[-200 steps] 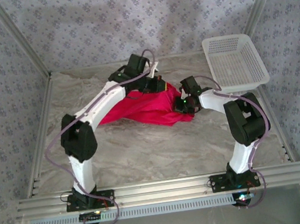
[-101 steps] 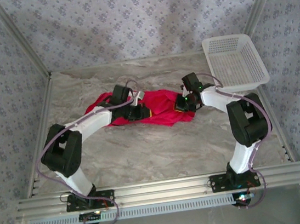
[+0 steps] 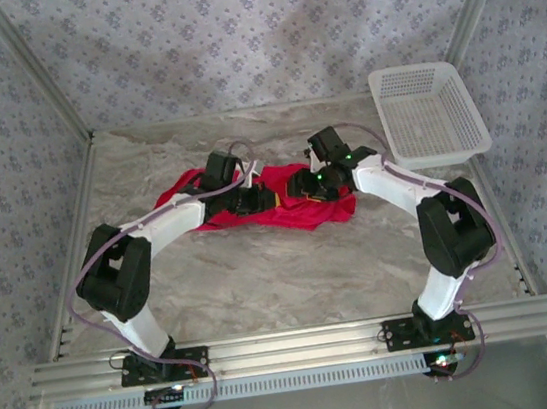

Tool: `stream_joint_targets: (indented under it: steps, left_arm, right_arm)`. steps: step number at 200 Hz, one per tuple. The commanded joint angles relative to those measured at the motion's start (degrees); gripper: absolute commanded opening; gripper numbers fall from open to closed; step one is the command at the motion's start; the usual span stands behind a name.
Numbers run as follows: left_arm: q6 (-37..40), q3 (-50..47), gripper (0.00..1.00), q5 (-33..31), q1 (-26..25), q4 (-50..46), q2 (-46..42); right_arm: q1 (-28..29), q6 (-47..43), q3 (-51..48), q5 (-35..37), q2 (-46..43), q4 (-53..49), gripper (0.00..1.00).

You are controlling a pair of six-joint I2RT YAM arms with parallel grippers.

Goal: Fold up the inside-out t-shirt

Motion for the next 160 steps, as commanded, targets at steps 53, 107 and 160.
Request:
stream_joint_targets:
  steps: [53, 107, 160]
  left_arm:
    - [1.1, 2.1, 0.00, 0.7, 1.4, -0.8, -1.3]
    - [0.4, 2.5, 0.00, 1.6, 1.6, 0.2, -1.7]
    - [-0.6, 3.5, 0.00, 2.3, 0.7, 1.9, -0.1]
  right_arm:
    - [-0.7, 1.9, 5.1, 0.1, 2.5, -1.7, 0.00]
    - [-6.2, -1.2, 8.4, 2.1, -2.9, -5.7, 0.00]
    - [-11.2, -0.9, 10.9, 0.9, 0.2, -3.8, 0.00]
